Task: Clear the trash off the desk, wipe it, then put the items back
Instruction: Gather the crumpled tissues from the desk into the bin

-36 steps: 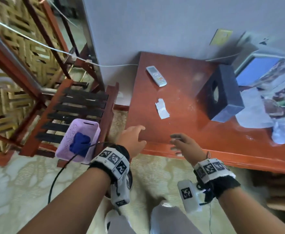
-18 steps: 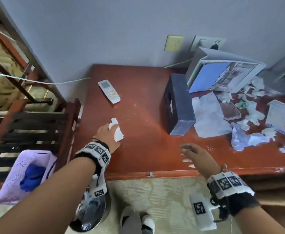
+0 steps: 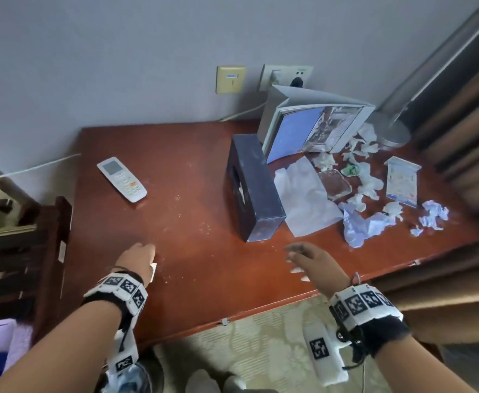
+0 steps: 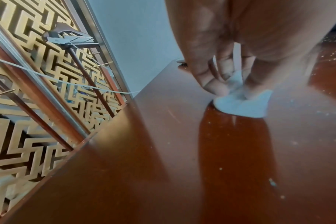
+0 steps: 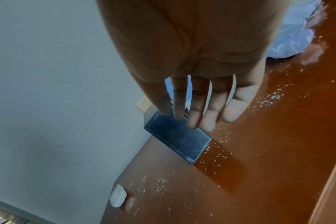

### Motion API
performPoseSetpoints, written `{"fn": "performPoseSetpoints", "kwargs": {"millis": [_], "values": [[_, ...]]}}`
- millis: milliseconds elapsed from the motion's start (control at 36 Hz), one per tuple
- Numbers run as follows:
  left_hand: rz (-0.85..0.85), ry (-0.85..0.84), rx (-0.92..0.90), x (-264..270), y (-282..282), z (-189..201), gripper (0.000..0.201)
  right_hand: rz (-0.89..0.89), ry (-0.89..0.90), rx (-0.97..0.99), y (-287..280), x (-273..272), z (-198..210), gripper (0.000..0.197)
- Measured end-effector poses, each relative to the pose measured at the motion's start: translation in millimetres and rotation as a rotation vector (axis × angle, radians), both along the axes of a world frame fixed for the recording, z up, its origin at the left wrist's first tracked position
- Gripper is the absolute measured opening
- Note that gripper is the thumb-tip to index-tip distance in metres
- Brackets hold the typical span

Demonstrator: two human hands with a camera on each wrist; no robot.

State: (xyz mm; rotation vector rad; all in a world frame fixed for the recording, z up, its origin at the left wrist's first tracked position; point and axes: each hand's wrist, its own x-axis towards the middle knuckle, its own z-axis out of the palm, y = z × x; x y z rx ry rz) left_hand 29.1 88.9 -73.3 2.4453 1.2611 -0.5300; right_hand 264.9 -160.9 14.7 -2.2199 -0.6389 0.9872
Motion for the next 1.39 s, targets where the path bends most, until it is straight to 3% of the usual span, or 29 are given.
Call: {"fn": "performPoseSetpoints", "kwargs": {"millis": [111, 194, 333, 444, 556, 750, 972, 1083, 1167, 1278, 1389], "values": [[0.01, -0.063, -0.178, 10, -13, 13, 0.011, -0.04, -0.015, -0.005, -4, 7, -4, 0.012], [-0.021, -0.225, -0.299, 34, -34, 40, 0.006, -0.081, -0.029, -0.018, -9, 19, -5, 0.012], [-0.244, -0.53, -0.466, 86, -81, 107, 0.014, -0.111, -0.052, -0.06, -24, 51, -8, 0.016], [-0.327, -0.701, -0.499, 137, -109, 143, 0.015, -0.142, -0.046, -0.067, -31, 86, -12, 0.019], [-0.274, -0.789, -0.482, 194, -140, 146, 0.019, -0.167, -0.059, -0.033, -31, 123, -13, 0.019], [-0.115, -0.556, -0.342, 290, -170, 82, 0.026, -0.134, -0.14, 0.036, -31, 199, -26, 0.022], [0.079, -0.302, -0.209, 346, -160, 39, 0.089, 0.1, -0.155, 0.092, -2, 264, -44, 0.048], [0.09, -0.166, -0.18, 357, -155, 16, 0.101, 0.281, -0.225, 0.102, 12, 274, -57, 0.074], [0.104, -0.114, -0.12, 356, -152, 2, 0.076, 0.444, -0.25, 0.102, 20, 273, -61, 0.098], [0.101, -0.245, -0.033, 350, -143, 1, 0.025, 0.724, -0.345, -0.081, 36, 269, -51, 0.11], [0.117, -0.49, -0.139, 345, -137, 15, 0.018, 0.793, -0.359, -0.2, 53, 263, -54, 0.124]]}}
